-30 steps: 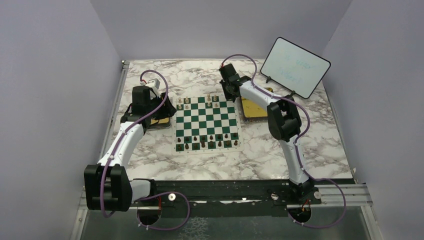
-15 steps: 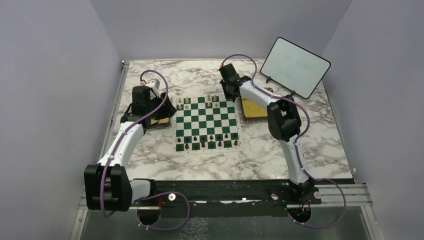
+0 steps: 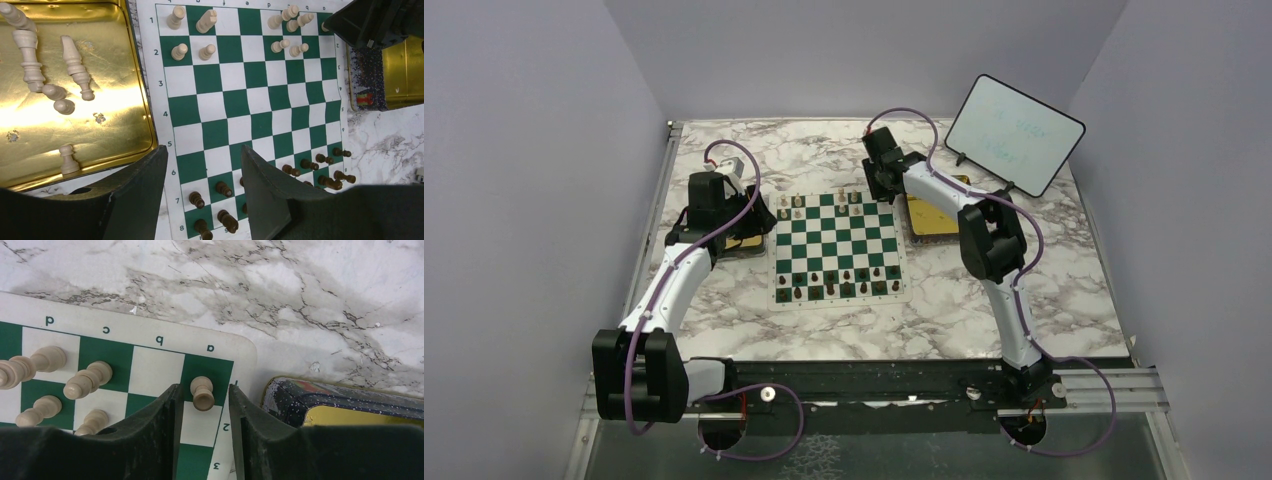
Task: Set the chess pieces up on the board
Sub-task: Place the chess piece on the chessboard, then pick up the chess piece from the storage box.
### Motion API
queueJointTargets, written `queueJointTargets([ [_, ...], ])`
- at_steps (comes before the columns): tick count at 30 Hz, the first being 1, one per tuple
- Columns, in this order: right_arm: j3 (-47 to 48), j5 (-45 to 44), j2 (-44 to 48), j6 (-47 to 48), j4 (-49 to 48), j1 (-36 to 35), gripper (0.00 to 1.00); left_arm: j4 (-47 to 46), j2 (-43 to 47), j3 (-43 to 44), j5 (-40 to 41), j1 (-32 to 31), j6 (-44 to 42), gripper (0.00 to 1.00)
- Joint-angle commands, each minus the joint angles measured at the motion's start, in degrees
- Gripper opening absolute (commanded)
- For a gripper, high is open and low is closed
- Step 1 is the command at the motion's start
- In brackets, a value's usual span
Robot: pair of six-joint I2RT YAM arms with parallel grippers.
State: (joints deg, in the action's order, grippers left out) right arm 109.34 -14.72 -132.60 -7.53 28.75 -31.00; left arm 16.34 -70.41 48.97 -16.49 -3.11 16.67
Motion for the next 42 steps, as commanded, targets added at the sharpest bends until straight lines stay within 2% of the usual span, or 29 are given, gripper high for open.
queueJointTargets([
  [1,0.6,0.5,0.7,-0.2,0.2,0.3,0.45,-0.7,-0.2,0.5,-0.8,0.0,-0.4,0.57],
  [9,-0.9,2.7,8.4,-0.1,1.0,0.3,0.57,-0.4,-0.1,1.5,5.7,0.1,1.2,0.57],
  [14,-7.7,7.8,16.4,-3.0,-1.7,0.3,0.64,-0.1,-0.1,3.8,13.5,0.3,1.9,0.58],
  [18,-16.8,13.4,23.9,-6.2,-5.6,0.2,0.74,-0.6,-2.6,6.6,20.9,0.7,1.0,0.59],
  [24,-29.4,18.5,35.7,-9.5,-11.6,0.2,0.88,-1.6,-9.1,9.6,26.9,2.0,-0.2,0.61],
  [25,-30.6,19.1,37.1,-9.8,-12.3,0.2,0.98,-2.3,-10.0,9.9,26.8,2.5,-0.4,0.61],
  [33,-37.1,20.5,45.8,-10.8,-12.9,0.2,1.00,-8.3,-14.6,11.6,25.6,5.9,-5.1,0.60],
  [37,-41.8,12.5,50.3,-16.7,-15.6,0.3,1.00,-9.7,-17.3,11.9,24.8,6.4,-8.1,0.58],
  [42,-43.7,11.8,51.1,-18.6,-15.2,0.3,1.00,-12.9,-20.1,12.5,22.9,7.0,-8.7,0.57],
])
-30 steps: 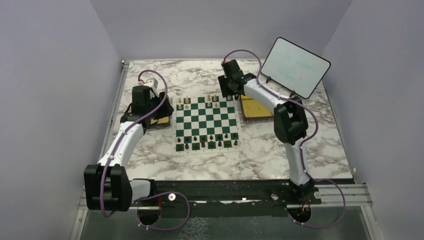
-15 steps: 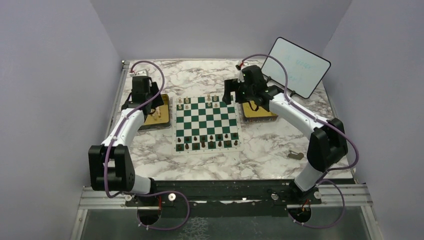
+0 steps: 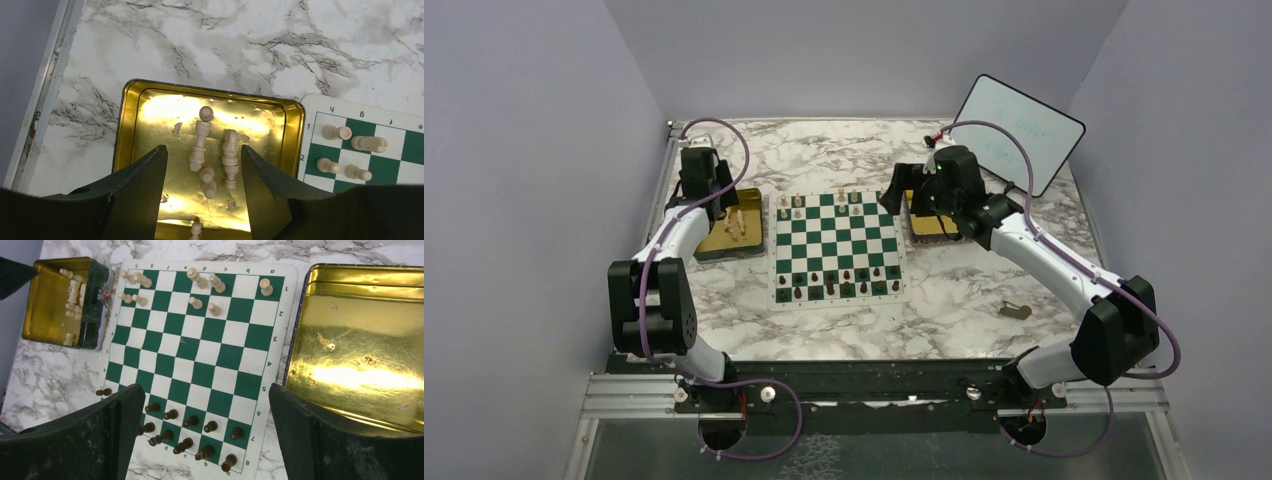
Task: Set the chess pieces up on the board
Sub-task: Pick up the chess piece from the storage box.
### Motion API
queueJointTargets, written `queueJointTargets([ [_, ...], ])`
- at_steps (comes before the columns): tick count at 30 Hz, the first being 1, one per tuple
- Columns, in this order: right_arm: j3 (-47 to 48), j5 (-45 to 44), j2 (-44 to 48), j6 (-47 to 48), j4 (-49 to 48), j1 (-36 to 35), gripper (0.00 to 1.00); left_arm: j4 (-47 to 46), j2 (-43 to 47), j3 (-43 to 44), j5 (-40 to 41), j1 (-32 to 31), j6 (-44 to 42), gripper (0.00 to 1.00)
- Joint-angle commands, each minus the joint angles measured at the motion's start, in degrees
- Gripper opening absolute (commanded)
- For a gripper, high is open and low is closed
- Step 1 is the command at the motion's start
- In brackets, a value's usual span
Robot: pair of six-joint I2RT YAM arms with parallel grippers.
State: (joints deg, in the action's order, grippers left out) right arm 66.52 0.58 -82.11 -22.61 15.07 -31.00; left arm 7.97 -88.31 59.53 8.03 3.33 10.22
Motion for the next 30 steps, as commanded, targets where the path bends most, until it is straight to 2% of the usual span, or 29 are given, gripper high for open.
queueJointTargets([
  [1,-0.7,-4.0,0.4,-4.1,-0.8,0.3,1.00,-4.7,-3.0,2.4,-1.8,0.6,-2.5,0.57],
  [4,-0.6,-3.8,-0.5,-4.6,0.5,0.4,1.00,-3.7,-5.6,4.4,-1.1,0.8,-3.5,0.55],
  [8,-0.9,-2.6,-1.0,-3.5,0.3,0.4,1.00,-5.4,-7.4,3.8,-2.7,1.2,-3.0,0.46],
  [12,-0.4,-3.1,-1.0,-2.6,1.1,0.4,1.00,-6.6,-9.4,4.4,-3.0,1.3,-3.0,0.44],
  [17,-0.8,-1.4,-0.4,-2.2,0.7,0.4,1.00,-6.7,-11.9,6.3,-3.9,1.4,-3.3,0.38],
  [30,-0.3,1.4,-1.4,-0.8,0.5,0.4,1.00,-7.1,-14.5,6.4,-3.4,1.7,-3.6,0.33],
])
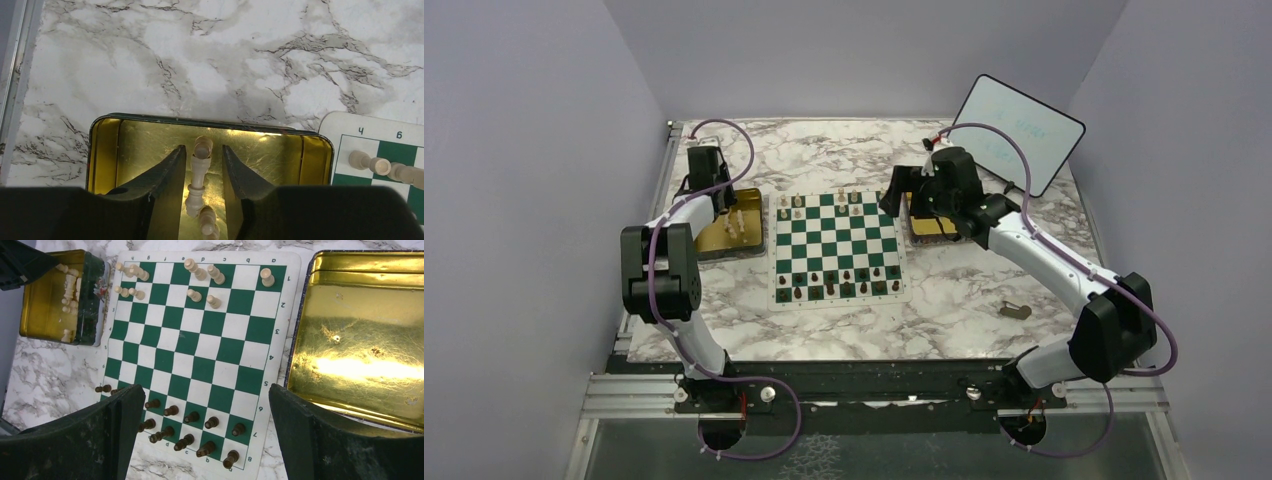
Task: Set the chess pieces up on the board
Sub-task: Pick up the chess piece from the storage box.
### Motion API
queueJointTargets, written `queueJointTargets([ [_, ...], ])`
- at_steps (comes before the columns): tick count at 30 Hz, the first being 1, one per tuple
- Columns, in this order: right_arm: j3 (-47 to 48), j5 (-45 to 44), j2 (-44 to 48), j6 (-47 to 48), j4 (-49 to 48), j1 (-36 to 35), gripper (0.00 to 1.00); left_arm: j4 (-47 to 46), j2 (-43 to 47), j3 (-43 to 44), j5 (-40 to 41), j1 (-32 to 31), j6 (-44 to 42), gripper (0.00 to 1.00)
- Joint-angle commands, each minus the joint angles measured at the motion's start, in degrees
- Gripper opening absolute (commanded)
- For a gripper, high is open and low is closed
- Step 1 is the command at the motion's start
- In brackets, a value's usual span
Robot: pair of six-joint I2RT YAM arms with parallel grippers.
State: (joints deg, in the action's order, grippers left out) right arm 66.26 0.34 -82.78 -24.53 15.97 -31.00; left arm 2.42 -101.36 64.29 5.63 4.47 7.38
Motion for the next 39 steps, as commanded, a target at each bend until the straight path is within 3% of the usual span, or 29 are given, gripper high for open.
queueJointTargets([
  [1,0.0,1.7,-0.9,1.2,-0.3,0.4,1.00,-1.6,-1.5,1.5,-1.1,0.5,-0.8,0.33],
  [6,-0.5,1.9,-0.8,1.3,-0.3,0.4,1.00,-1.6,-2.0,1.8,-0.7,0.6,-0.9,0.32],
  [15,-0.9,2.1,-0.3,1.8,0.0,0.4,1.00,-1.5,-2.8,2.6,-0.7,0.7,-1.5,0.23],
  [26,-1.9,2.0,1.1,2.0,0.2,0.4,1.00,0.1,-4.2,3.8,-1.2,0.6,-1.4,0.23],
  [32,-1.6,1.3,1.6,2.5,0.8,0.4,1.00,2.5,-3.5,5.0,-1.5,0.6,-1.2,0.11],
  [39,-2.1,1.9,2.1,2.1,0.5,0.4,1.00,8.1,-0.1,7.6,0.7,0.7,0.4,0.10],
])
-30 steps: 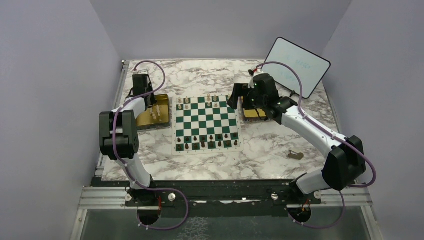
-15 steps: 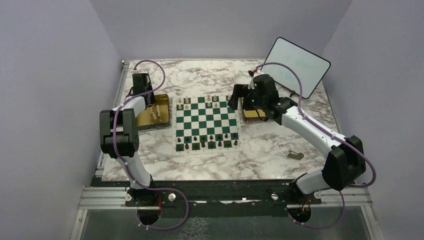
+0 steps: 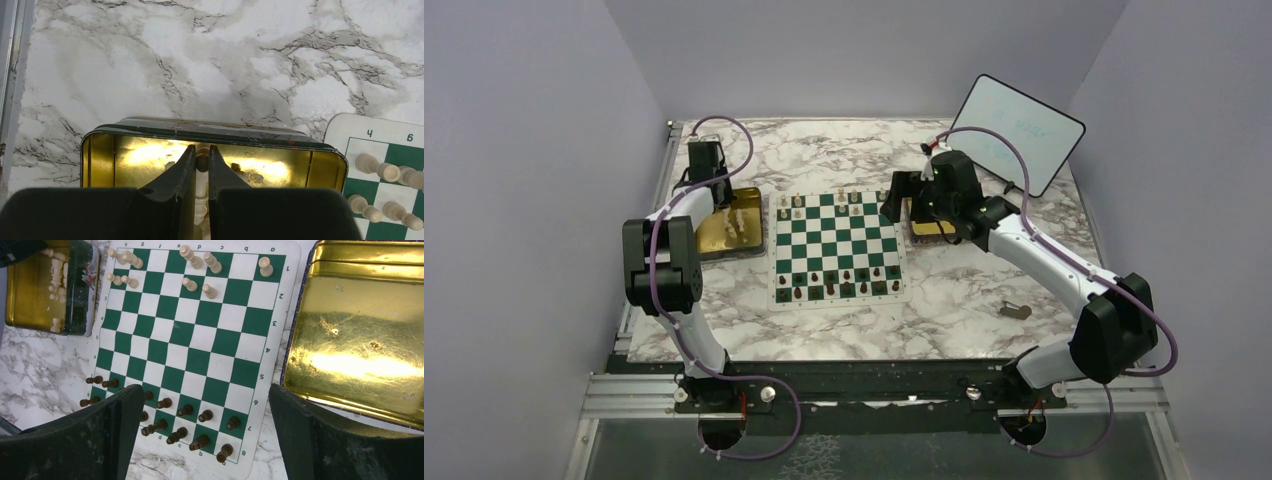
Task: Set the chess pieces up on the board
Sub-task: Pick up the chess piece from the storage box.
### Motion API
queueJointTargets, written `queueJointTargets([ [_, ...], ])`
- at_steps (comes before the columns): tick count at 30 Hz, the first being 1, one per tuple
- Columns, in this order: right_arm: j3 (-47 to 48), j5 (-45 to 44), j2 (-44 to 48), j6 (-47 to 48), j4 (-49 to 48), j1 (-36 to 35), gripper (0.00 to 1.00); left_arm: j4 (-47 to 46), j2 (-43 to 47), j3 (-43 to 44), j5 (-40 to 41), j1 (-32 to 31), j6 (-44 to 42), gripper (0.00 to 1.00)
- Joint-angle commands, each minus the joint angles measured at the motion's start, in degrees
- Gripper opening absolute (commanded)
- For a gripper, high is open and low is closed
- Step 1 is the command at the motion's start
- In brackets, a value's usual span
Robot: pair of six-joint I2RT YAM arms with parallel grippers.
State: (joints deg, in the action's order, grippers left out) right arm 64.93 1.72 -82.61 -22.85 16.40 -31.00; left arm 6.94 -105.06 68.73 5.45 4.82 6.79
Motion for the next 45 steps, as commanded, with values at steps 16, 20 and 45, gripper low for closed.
queueJointTargets([
  [16,-3.1,1.3,6.0,-0.2,0.2,0.4,1.00,5.0,3.7,3.3,1.3,0.3,0.1,0.10],
  [20,-3.6,1.4,6.5,-0.2,0.0,0.4,1.00,3.2,1.7,3.7,1.1,0.3,-0.1,0.10],
  [45,-3.2,1.5,5.2,0.1,0.3,0.4,1.00,2.7,-1.1,5.3,5.4,0.3,-3.6,0.09],
])
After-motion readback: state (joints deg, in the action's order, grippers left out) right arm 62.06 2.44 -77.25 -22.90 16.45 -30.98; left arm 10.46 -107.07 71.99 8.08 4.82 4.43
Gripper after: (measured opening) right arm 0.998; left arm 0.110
